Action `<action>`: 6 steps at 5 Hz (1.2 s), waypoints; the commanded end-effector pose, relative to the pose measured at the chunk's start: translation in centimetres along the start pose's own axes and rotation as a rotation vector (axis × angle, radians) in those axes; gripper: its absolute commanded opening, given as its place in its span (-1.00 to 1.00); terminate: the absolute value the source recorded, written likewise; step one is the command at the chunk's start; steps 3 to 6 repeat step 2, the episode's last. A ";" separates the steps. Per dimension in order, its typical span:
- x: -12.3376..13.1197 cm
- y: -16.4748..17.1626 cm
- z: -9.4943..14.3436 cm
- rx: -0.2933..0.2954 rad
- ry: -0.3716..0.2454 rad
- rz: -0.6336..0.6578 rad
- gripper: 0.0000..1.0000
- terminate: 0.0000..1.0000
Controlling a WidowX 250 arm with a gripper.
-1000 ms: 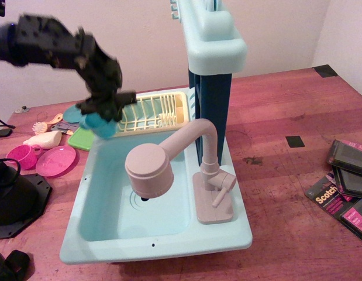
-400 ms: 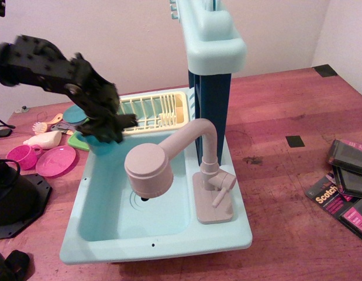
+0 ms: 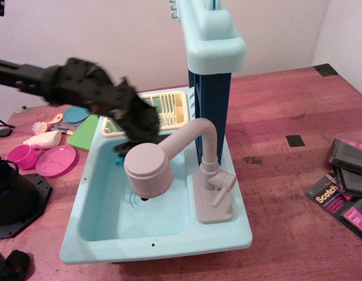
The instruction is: Put cup from anywhere into sink
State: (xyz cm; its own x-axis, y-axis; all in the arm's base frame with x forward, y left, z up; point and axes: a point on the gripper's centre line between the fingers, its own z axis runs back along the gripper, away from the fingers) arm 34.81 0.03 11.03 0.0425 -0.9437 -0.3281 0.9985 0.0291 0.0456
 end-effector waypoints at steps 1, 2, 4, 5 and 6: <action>-1.4 0.3 1.5 -0.001 0.031 -0.028 1.00 -1.00; -1.3 -0.7 0.9 -0.028 0.019 -0.011 1.00 1.00; -1.3 -0.7 0.9 -0.028 0.019 -0.011 1.00 1.00; -1.3 -0.7 0.9 -0.028 0.019 -0.011 1.00 1.00; -1.3 -0.7 0.9 -0.028 0.019 -0.011 1.00 1.00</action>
